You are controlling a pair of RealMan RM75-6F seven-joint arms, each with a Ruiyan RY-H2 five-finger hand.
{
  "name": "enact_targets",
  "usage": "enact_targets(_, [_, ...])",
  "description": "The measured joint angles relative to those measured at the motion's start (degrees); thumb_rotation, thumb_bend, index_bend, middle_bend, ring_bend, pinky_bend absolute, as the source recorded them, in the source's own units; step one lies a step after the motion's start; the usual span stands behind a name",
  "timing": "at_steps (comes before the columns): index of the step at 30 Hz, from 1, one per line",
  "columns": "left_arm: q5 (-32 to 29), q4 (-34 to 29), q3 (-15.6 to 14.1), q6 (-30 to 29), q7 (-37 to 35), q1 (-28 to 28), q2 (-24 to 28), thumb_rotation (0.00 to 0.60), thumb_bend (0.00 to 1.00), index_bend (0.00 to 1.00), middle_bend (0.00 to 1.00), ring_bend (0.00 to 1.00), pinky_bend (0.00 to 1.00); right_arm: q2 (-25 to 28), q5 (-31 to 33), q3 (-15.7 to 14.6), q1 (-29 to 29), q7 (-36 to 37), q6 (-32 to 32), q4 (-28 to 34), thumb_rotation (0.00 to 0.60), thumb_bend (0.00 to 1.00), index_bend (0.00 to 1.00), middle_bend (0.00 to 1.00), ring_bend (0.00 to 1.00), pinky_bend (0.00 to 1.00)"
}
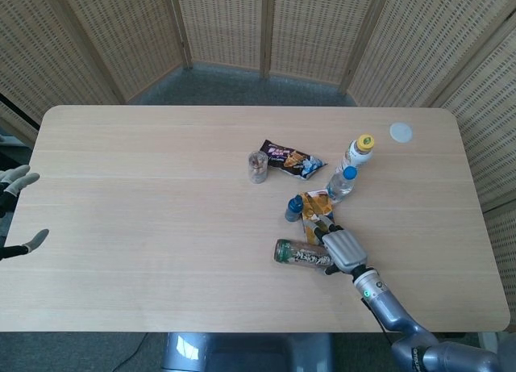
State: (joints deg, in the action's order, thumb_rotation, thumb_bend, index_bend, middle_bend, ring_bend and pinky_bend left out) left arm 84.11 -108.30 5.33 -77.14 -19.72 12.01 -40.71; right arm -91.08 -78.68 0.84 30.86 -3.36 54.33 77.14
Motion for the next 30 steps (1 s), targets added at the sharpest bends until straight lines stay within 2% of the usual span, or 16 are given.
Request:
enact_targets(3, [0.09, 0.1, 0.06, -0.25, -0.32, -0.09, -0.02, 0.6, 0.33, 0.13, 0.06, 0.0, 0.0, -0.4, -0.41, -0.27, 0.02, -0.48, -0.14, -0.25, 0.6, 0.15, 0.0, 0.23, 0.0, 0.29])
enact_targets(6, [0.22, 0.26, 0.09, -0.49, -0.67, -0.19, -0.12, 0.6, 0.33, 0.13, 0.06, 0.0, 0.0, -0.83, -0.93, -0.34, 0.02, -0.73, 0.22, -0.6, 0.6, 0.16, 0.02, 0.25, 0.03, 0.34])
enact_targets(9, [0.3, 0.44, 0.12, -0.72, -0.94, -0.3, -0.24, 0.6, 0.33, 0.13, 0.06, 0.0, 0.0, -1.39, -1.76, -0.19, -0.02, -0.47, 1.1, -1.11, 0.6, 0.17, 0.14, 0.35, 0.15, 0.46])
enact_targets(14, [0.29, 0.6, 0.2, -1.05, -1.06, -0.44, -0.31, 0.6, 0.33, 0.13, 0.06, 0.0, 0.0, -2.24, -3.75, 0.05, -0.05, 1.39, 2.97, -2.36, 0.6, 0.19, 0.4, 0.57, 0.43, 0.68])
enact_targets(17, [0.19, 0.67, 0.24, -1.09, -1.05, -0.48, -0.33, 0.6, 0.33, 0.13, 0.06, 0.0, 0.0, -2.73, -4.81, 0.36, -0.11, 2.67, 4.43, -3.46, 0.6, 0.2, 0.47, 0.64, 0.53, 0.73])
enact_targets(21, [0.1, 0.71, 0.28, -1.02, -0.99, -0.46, -0.4, 0.6, 0.33, 0.13, 0.06, 0.0, 0.0, -2.71, -5.64, 1.02, 0.04, 3.86, 5.37, -4.11, 0.6, 0.2, 0.49, 0.67, 0.58, 0.76])
enact_targets(30, [0.01, 0.97, 0.29, -0.77, -0.78, -0.36, -0.86, 0.6, 0.33, 0.13, 0.06, 0.0, 0.0, 0.17, -6.01, 3.07, 1.22, 5.23, 5.92, -2.61, 0.6, 0.21, 0.51, 0.69, 0.62, 0.78])
